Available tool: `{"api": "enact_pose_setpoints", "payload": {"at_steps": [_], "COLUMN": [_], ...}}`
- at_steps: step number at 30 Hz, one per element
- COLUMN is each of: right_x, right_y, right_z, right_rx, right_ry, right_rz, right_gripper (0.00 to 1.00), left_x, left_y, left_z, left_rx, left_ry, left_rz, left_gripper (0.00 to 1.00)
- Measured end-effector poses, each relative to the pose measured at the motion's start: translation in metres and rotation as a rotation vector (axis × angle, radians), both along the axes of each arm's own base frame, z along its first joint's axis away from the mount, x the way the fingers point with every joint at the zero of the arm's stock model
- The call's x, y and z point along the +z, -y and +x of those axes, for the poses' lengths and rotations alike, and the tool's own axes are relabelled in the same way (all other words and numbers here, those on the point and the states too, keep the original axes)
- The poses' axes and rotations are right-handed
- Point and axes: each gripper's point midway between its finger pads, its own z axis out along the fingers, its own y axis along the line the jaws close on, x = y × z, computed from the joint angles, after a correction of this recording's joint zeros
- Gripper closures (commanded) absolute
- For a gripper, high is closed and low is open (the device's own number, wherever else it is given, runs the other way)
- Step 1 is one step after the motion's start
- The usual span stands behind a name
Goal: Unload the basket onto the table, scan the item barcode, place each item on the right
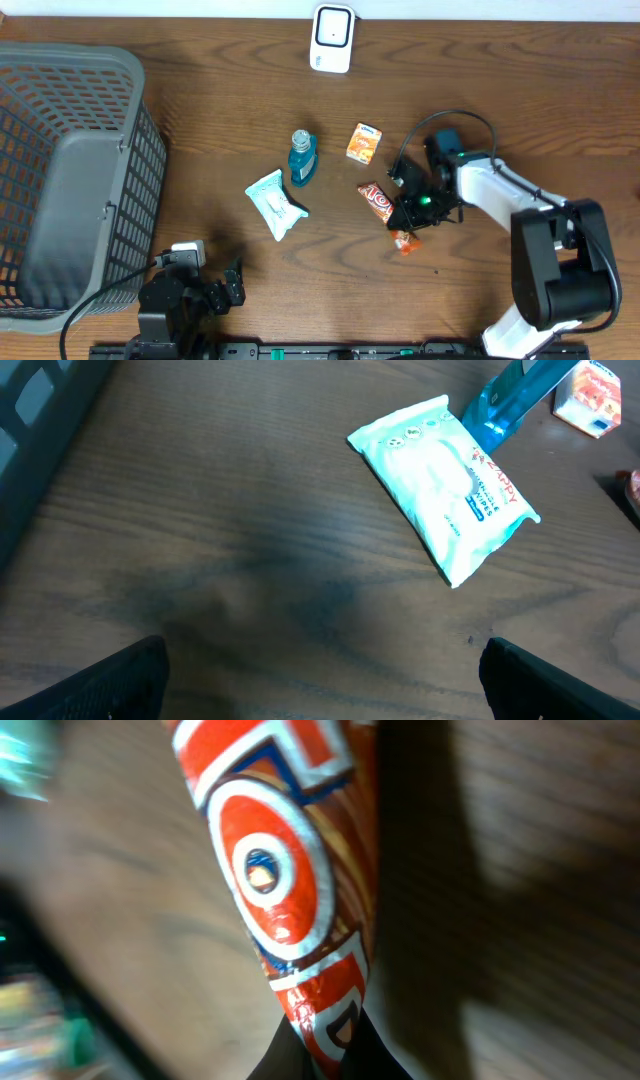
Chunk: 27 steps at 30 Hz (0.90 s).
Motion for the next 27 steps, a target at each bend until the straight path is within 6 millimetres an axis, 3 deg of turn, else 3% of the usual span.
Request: {"api": "enact_pose_setpoints", "payload": {"at_steps": [1,2,5,10,14,19,25,27], "right_x": [0.006,0.029,0.070,0.116,0.131,0.137,0.143,0.145], "right_y": [-0.004,-0.017,-0.031,-0.041,-0.046,-0.056,-0.078,-0.085], "right_z": [0.000,0.006,0.020,0.025,0.026,0.023,0.021,0.020], "right_rx": [-0.015,-0.045,-0.070,-0.063,-0.003,0.167,0.400,0.430], "right_ry": [-0.020,-0.039,-0.018,0.016,0.105,0.343,0.634,0.647], "right_rz": [0.058,0.221,0.492,0.783,0.879,0.947,1.007,1.018], "right_gripper": [0.99,0.99,0.99,0.99,0.99,0.99,0.99,0.99], "left_x": [0.000,0.000,0.000,0.000,0.000,0.000,0.000,0.000], "left_y": [0.000,0.000,0.000,0.000,0.000,0.000,0.000,0.000], "left_z": [0.000,0.000,0.000,0.000,0.000,0.000,0.000,0.000], "left_rx": [0.000,0.000,0.000,0.000,0.000,0.000,0.000,0.000], "left_ry": [0.000,0.000,0.000,0.000,0.000,0.000,0.000,0.000], "left_rz": [0.000,0.000,0.000,0.000,0.000,0.000,0.000,0.000], "left_gripper": [0.01,0.01,0.01,0.01,0.01,0.01,0.01,0.01]}}
